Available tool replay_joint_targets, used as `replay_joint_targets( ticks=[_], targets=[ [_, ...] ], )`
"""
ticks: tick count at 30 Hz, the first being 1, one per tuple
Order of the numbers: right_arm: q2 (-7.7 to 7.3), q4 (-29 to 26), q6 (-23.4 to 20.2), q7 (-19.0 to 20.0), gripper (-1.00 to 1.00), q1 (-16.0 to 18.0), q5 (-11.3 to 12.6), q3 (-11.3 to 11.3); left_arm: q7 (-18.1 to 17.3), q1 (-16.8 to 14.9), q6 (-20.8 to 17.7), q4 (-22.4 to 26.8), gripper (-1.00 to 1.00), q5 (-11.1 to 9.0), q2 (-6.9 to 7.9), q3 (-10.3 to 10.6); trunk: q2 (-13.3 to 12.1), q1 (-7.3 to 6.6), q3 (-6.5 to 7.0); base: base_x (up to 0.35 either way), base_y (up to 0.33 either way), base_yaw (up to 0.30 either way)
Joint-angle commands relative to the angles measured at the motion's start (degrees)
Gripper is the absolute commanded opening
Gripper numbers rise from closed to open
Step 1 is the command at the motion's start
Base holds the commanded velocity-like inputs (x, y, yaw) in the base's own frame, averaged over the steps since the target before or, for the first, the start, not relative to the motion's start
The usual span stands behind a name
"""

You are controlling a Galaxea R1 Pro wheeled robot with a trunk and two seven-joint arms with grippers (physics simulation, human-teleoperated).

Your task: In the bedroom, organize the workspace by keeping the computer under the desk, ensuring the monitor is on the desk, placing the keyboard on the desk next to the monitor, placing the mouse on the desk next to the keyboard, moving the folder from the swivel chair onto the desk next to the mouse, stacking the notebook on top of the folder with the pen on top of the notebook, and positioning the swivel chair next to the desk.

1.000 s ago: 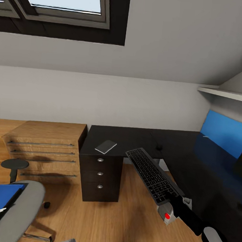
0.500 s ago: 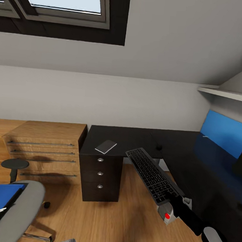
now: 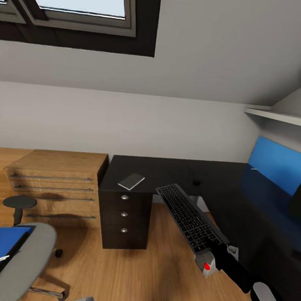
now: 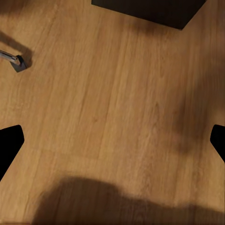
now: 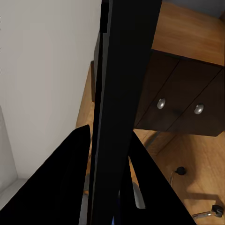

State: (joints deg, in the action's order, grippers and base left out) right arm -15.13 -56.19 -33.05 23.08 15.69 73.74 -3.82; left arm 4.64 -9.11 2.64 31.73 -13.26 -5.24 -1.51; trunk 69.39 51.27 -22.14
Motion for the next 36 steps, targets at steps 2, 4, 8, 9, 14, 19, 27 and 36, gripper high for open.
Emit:
replay_joint_targets(
  ticks=[2,4,8,9,14,19,27,36],
  targets=[
    [0.01,0.0,-0.4,0.1,-1.00,0.0,0.3,-0.1,0.0,0.0,0.1,0.0,1.00,-0.4,-0.04,-0.1,0.0,-0.02,-0.06,-0.182,-0.106,0.000],
    [0.01,0.0,-0.4,0.1,-1.00,0.0,0.4,-0.1,0.0,0.0,0.1,0.0,1.00,-0.4,-0.05,-0.1,0.0,-0.02,-0.06,-0.211,-0.134,0.000],
    [0.02,0.0,-0.4,0.1,-1.00,0.0,0.4,-0.1,0.0,0.0,0.1,0.0,1.00,-0.4,-0.04,-0.1,0.0,-0.02,-0.06,-0.231,-0.152,0.000],
    [0.02,0.0,-0.4,0.1,-1.00,0.0,0.4,-0.1,0.0,0.0,0.1,0.0,1.00,-0.4,-0.06,-0.1,0.0,-0.02,-0.06,-0.238,-0.159,0.000],
    [0.02,0.0,-0.4,0.1,-1.00,0.0,0.4,-0.1,0.1,0.0,0.1,0.0,1.00,-0.4,-0.09,-0.1,0.0,-0.02,-0.06,-0.241,-0.162,0.000],
    [-0.04,0.0,-0.4,0.1,-1.00,0.0,0.4,-0.1,0.0,0.0,0.1,0.0,1.00,-0.4,-0.07,-0.1,0.0,-0.02,-0.06,-0.243,-0.164,0.000],
    [0.01,-0.1,-0.4,0.1,-1.00,0.0,0.4,-0.1,0.0,0.0,0.2,0.0,1.00,-0.4,-0.05,-0.1,0.0,-0.02,-0.06,-0.247,-0.164,0.000],
    [0.08,-0.3,-0.3,0.2,-1.00,0.0,0.3,-0.1,0.0,0.0,0.2,0.0,1.00,-0.4,-0.11,-0.1,0.0,-0.02,0.22,-0.245,-0.157,0.000]
  ],
)
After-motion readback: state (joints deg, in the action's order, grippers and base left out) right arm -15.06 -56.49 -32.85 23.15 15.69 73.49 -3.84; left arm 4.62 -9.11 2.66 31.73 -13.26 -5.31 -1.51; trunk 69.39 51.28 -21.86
